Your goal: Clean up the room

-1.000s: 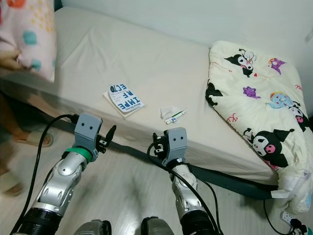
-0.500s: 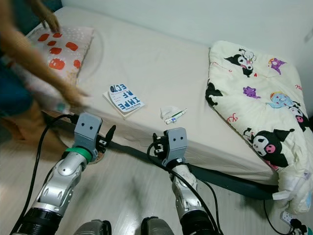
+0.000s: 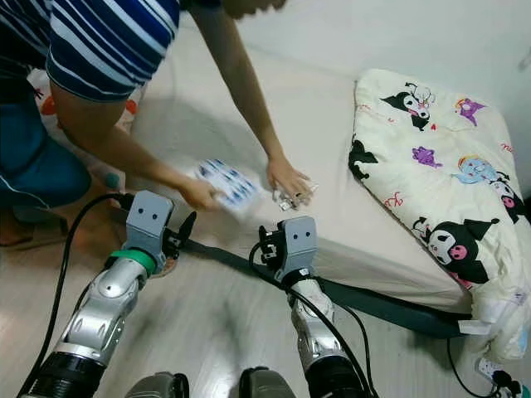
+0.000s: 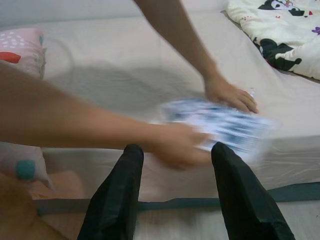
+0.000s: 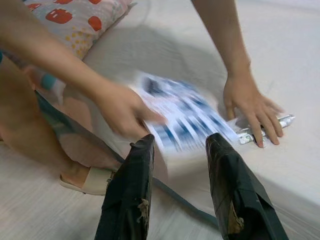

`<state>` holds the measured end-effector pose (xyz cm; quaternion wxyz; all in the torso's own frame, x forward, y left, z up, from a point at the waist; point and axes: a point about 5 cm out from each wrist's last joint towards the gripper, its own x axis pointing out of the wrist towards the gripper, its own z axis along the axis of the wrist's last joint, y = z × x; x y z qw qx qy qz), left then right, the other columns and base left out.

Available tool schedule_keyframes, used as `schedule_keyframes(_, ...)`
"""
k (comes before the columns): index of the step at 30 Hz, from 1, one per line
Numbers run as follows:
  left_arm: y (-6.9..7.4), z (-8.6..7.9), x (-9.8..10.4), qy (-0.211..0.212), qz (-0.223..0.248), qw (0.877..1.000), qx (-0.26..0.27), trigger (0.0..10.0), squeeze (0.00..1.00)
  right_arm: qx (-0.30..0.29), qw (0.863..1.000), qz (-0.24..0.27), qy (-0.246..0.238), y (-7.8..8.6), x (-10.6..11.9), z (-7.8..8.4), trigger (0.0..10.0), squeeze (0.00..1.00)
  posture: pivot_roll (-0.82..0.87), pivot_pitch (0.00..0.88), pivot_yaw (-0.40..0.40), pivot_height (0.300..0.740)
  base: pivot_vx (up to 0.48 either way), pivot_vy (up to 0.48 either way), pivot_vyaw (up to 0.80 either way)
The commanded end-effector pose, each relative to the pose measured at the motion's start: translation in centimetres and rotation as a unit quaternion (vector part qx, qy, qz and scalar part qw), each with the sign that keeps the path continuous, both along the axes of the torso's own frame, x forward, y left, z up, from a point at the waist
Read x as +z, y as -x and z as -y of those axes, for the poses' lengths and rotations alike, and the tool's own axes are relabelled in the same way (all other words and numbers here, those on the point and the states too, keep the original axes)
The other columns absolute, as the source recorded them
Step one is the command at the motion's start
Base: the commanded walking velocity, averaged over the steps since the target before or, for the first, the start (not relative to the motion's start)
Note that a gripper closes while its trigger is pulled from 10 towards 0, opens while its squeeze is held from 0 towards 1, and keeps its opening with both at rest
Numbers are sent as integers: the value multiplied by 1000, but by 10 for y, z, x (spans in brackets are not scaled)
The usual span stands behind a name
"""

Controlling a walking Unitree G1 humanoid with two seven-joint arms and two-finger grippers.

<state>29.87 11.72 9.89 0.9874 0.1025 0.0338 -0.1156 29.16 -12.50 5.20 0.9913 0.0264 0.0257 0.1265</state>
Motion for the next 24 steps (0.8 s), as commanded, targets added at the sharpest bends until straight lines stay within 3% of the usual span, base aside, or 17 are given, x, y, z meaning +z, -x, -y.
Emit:
schedule_keyframes(1,2,1,-6,-2,-12,1000,-5,10000,0,-2,1000,-9,3,2,-5,1,10000,0,-9,33,-19,740,0,0,0)
schedule_keyframes(24,1,10,-3,0,-14,1000,-23,10000,0,-7,1000,-5,-4,0,-3,2,10000,0,-9,35,-19,740,0,0,0)
